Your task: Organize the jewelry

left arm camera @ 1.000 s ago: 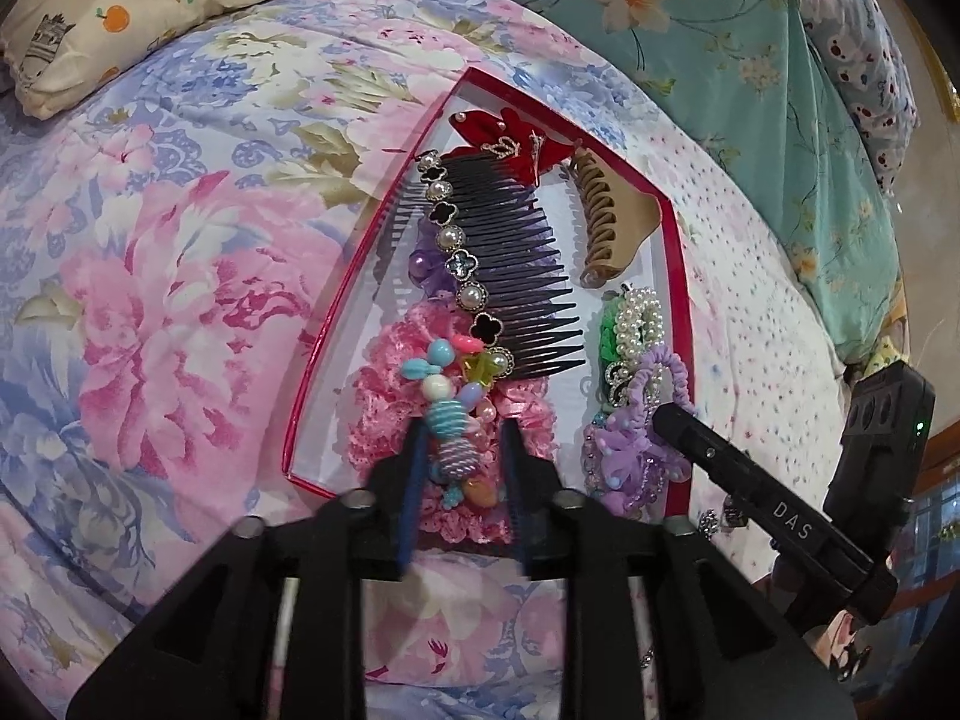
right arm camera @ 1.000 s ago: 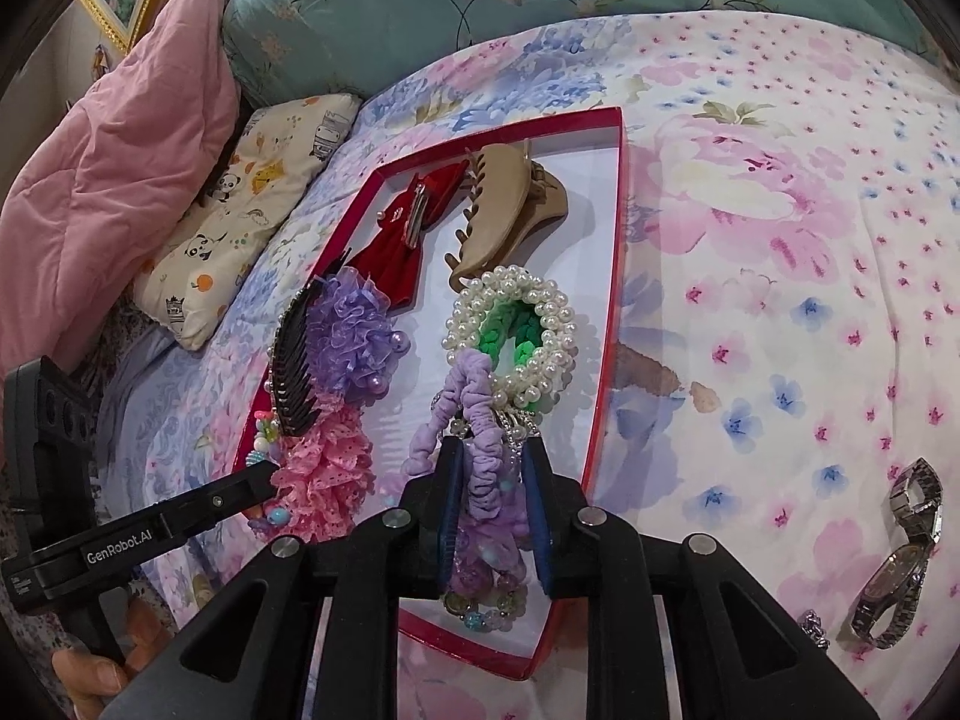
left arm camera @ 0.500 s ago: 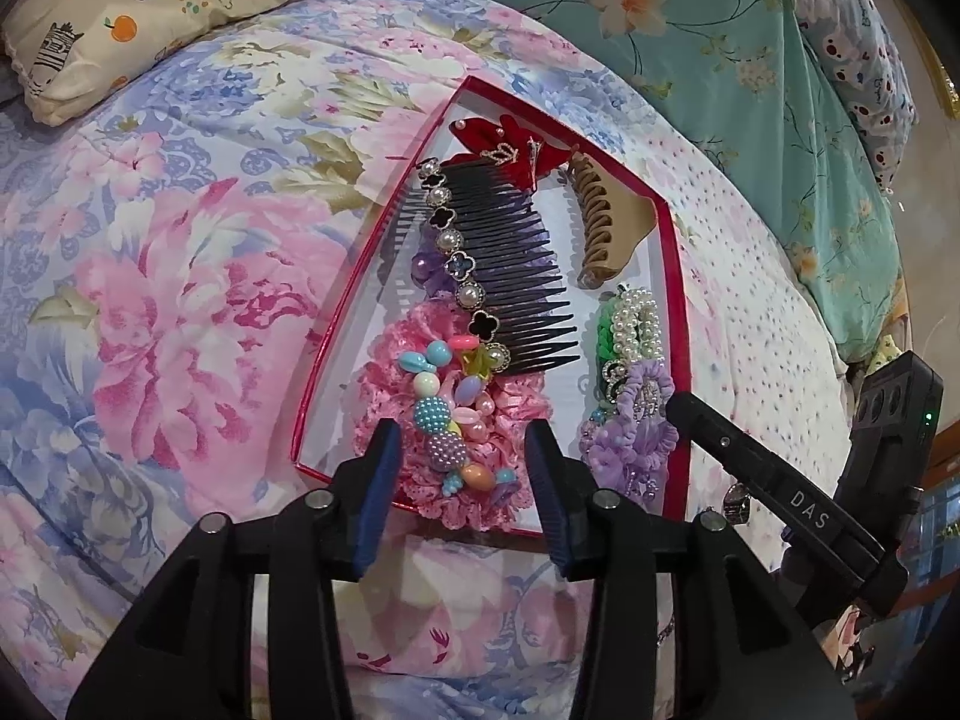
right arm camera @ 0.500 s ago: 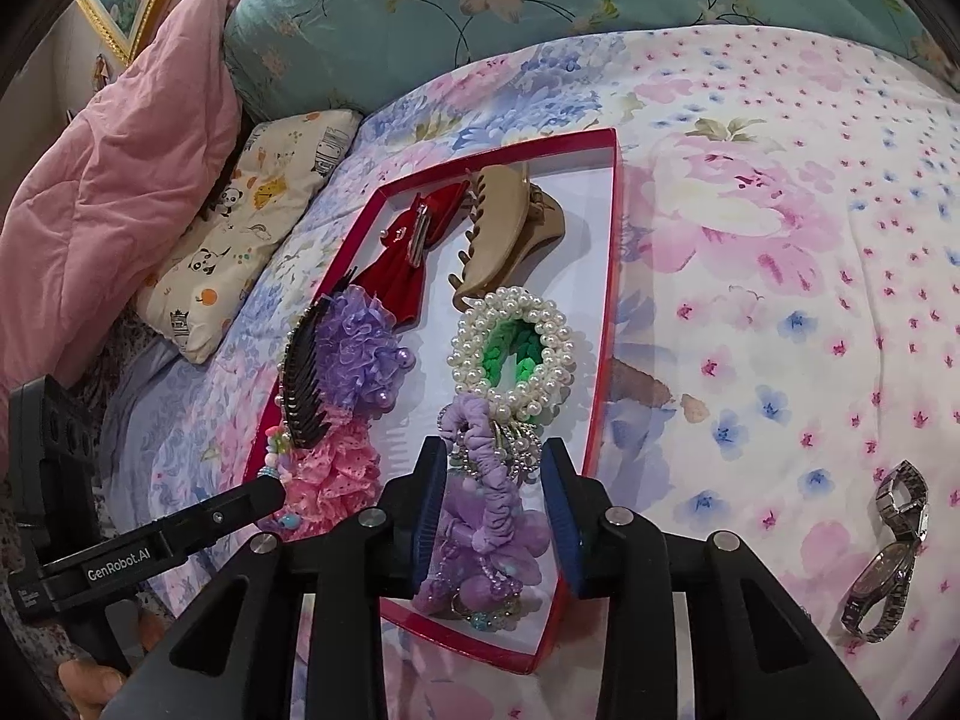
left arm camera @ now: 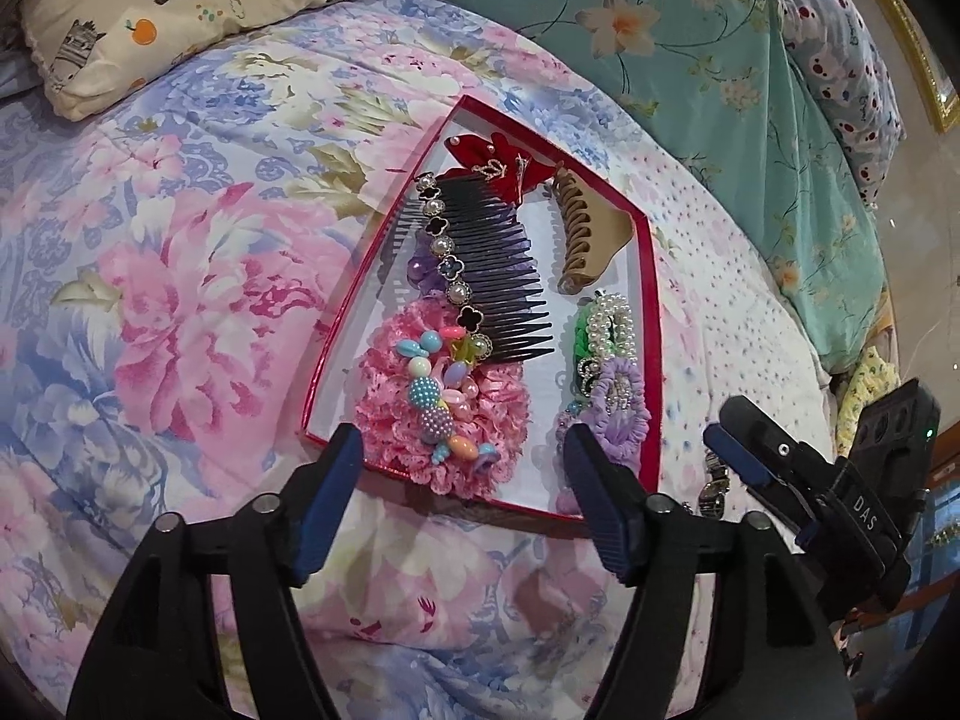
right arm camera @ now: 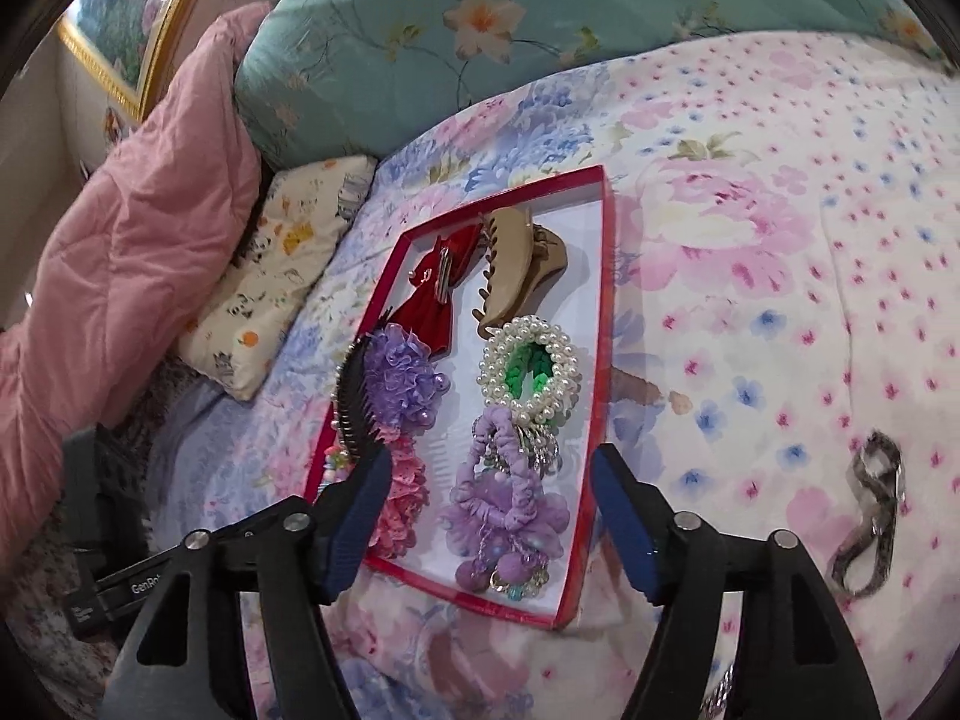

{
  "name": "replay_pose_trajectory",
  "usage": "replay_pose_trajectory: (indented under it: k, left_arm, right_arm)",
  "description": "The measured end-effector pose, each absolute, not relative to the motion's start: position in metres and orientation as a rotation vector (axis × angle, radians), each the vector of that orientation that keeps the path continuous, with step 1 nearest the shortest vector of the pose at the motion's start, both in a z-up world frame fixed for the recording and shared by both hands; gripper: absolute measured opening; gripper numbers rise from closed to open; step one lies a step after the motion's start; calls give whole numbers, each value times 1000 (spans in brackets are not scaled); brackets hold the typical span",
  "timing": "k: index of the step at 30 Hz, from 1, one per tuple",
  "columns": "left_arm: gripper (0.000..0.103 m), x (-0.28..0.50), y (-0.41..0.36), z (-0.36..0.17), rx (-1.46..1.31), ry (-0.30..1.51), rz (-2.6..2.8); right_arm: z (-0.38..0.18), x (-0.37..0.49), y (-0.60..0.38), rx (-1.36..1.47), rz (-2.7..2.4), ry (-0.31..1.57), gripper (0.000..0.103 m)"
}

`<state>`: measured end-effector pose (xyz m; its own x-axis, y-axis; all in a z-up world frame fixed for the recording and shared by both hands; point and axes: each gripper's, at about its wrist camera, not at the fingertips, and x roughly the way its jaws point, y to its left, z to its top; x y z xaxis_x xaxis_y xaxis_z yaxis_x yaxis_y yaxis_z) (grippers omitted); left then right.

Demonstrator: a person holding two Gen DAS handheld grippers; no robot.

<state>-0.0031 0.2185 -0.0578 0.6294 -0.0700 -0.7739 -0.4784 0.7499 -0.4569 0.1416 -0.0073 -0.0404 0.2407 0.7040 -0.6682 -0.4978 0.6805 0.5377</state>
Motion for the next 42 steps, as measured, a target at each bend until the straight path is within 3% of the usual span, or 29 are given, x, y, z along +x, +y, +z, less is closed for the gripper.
replay_pose_trajectory:
  k: [9, 11, 13, 17, 32, 38, 42]
  left_arm:
    - [75, -18, 216, -53, -740, 883, 261]
    - [76, -23, 213, -51, -742, 890, 259]
    - [84, -28, 209, -49, -725, 903, 278]
    - [84, -35, 201, -45, -671, 934, 309]
    - [85, -61, 170, -5, -354, 914, 406]
    - [86, -73, 163, 27, -291, 859, 439]
    - [103, -74, 156, 44, -237, 826, 454]
  right_arm:
    - [-36, 130, -27, 307, 835, 1050, 81]
    - [-36, 125, -30, 310, 838, 1051, 86]
    - [-38, 121, -34, 321, 835, 1060, 91]
    - [-42, 114, -42, 328, 820, 1079, 99]
    - [20, 60, -32, -155, 770, 806, 101]
    - [51, 44, -39, -205, 814, 718, 103]
    - [64, 41, -43, -203, 818, 703, 103]
